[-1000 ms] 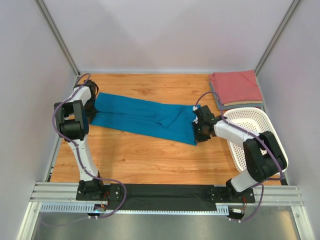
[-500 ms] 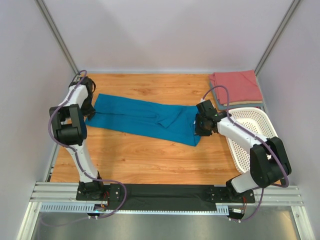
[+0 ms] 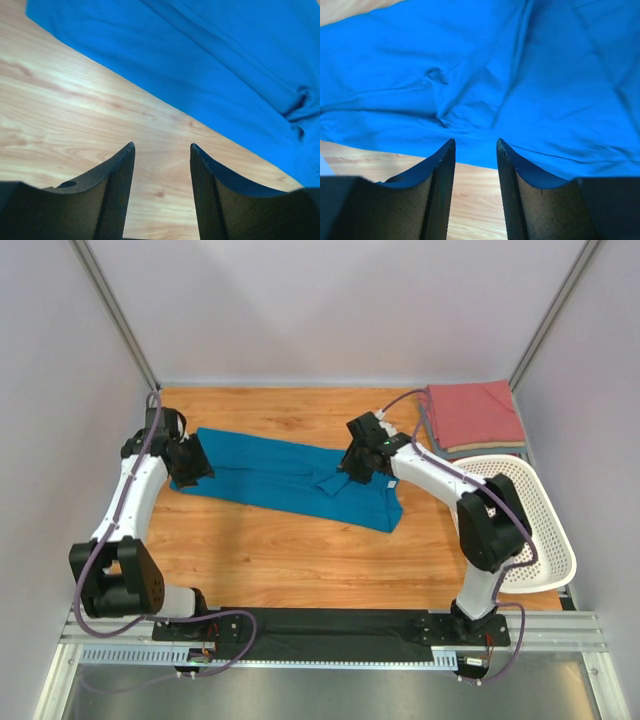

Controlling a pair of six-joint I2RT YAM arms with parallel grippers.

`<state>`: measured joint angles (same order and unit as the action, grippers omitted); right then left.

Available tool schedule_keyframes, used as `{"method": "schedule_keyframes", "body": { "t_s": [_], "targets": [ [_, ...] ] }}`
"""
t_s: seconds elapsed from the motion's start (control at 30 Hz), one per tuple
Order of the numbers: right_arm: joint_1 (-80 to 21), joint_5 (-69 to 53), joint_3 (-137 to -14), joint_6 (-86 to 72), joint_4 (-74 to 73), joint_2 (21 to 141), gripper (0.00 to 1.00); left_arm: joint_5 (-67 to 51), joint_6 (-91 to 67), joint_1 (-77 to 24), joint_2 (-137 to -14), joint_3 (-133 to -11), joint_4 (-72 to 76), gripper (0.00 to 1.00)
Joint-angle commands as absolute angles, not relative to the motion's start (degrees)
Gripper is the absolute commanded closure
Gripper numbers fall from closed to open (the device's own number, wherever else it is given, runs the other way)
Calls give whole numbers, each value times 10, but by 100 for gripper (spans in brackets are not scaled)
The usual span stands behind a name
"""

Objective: Fold and stack the t-shirts
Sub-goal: Fold the tshirt

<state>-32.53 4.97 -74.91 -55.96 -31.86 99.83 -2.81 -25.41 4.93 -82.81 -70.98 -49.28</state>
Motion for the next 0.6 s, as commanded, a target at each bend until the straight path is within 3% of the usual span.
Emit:
{"method": "schedule_keyframes", "body": {
  "t_s": [0.0,0.57],
  "targets": [
    [-349,76,-826,-646,-359,1058,59,-117,-261,50,-760,-649,-415,45],
    [-377,113,-867,-740,-405,1148,53,-176,-274,41,-746,-621,-394,47]
  ]
}}
